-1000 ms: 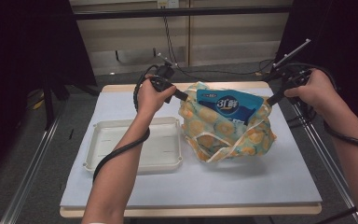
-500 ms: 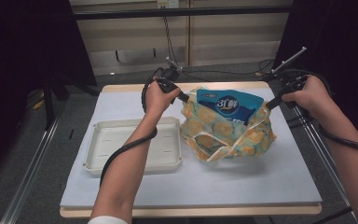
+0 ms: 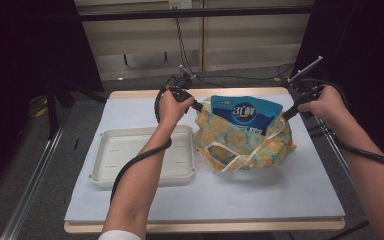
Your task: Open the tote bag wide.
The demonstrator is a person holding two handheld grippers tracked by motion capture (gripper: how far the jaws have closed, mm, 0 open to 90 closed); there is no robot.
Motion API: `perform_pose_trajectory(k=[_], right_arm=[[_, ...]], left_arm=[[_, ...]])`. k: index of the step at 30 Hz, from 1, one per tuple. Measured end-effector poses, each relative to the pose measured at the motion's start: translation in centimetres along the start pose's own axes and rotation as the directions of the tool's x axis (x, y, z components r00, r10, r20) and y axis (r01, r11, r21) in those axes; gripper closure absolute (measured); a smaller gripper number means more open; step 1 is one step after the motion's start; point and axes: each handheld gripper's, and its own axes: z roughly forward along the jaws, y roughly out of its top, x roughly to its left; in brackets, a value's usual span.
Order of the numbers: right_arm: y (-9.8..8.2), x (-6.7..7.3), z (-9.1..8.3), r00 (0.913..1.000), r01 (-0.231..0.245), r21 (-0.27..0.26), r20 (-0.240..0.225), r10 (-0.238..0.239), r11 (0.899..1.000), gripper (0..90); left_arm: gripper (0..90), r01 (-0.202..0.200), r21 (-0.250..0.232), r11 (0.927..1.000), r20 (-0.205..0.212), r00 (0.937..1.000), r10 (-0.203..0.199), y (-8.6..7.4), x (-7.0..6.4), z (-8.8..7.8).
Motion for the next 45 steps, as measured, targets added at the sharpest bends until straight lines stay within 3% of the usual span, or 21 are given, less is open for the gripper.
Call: perform_pose_trajectory(k=[7,13,17,20,21,25,29,33,34,36,38,42,43,45], right_arm=[[0.1,-0.4,0.6,0.9999,-0.004,-0.006,0.012,0.004,1.0,90.0],[0.1,-0.5,1.3,0.9997,-0.015,0.017,0.019,0.014,1.0,90.0],[0.0,-0.4,1.5,0.9999,-0.007,0.023,0.015,0.006,1.0,90.0],[-0.1,-0.3,1.3,0.9998,-0.011,0.029,0.018,0.01,1.0,90.0],[-0.1,-0.3,1.3,0.9998,-0.006,0.019,0.018,0.006,1.0,90.0],[-0.2,-0.2,1.3,0.9998,-0.008,0.026,0.016,0.008,1.0,90.0],[-0.2,0.2,1.1,0.9999,-0.005,0.022,0.015,0.005,1.0,90.0],[-0.2,0.7,1.1,0.9999,0.01,0.019,0.014,-0.01,1.0,90.0],[-0.2,0.7,1.0,0.9998,0.017,0.016,0.014,-0.017,1.0,90.0],[-0.2,0.8,0.9,0.9999,0.015,0.01,0.008,-0.015,1.0,90.0],[-0.3,0.9,0.7,0.9999,0.009,0.006,0.011,-0.009,1.0,89.7],[-0.6,1.1,0.3,0.9998,0.02,-0.007,-0.001,-0.02,1.0,85.5],[-0.7,1.3,0.1,1.0,0.004,-0.007,0.001,-0.004,1.0,84.2],[-0.9,1.3,-0.1,0.9998,0.02,-0.012,0.0,-0.02,1.0,80.5]], left_arm=[[90.0,0.005,-0.003,1.0,-0.037,0.9993,-0.005,-0.1,0.3,0.6],[88.8,0.012,-0.003,0.9999,-0.03,0.9995,-0.012,-0.3,0.4,1.2],[78.1,0.029,-0.016,0.9995,-0.008,0.9996,-0.029,-0.7,0.2,0.7],[64.0,-0.009,-0.024,0.9997,-0.021,0.9997,0.008,-0.9,-0.2,-0.2],[59.0,-0.005,-0.052,0.9987,-0.004,1.0,0.004,-1.0,-0.3,-0.4],[48.4,0.013,-0.07,0.9975,0.005,0.9999,-0.013,-1.6,-0.4,-1.6],[38.8,-0.007,-0.082,0.9966,-0.006,1.0,0.006,-2.1,-0.6,-2.7],[37.2,-0.022,-0.092,0.9955,-0.003,0.9998,0.022,-2.7,-0.9,-3.6],[37.1,-0.006,-0.104,0.9946,0.007,1.0,0.006,-2.8,-1.1,-3.7],[37.0,-0.01,-0.116,0.9932,0.006,0.9999,0.011,-3.0,-1.6,-4.1],[36.0,-0.048,-0.097,0.9941,0.021,0.9985,0.05,-3.2,-1.7,-4.5],[36.6,-0.04,-0.112,0.9929,0.037,0.9983,0.044,-3.7,-2.3,-4.6],[36.6,-0.035,-0.112,0.9931,0.046,0.9981,0.04,-3.8,-2.4,-4.6],[36.6,-0.035,-0.116,0.9926,0.038,0.9985,0.04,-4.0,-2.5,-4.7]])
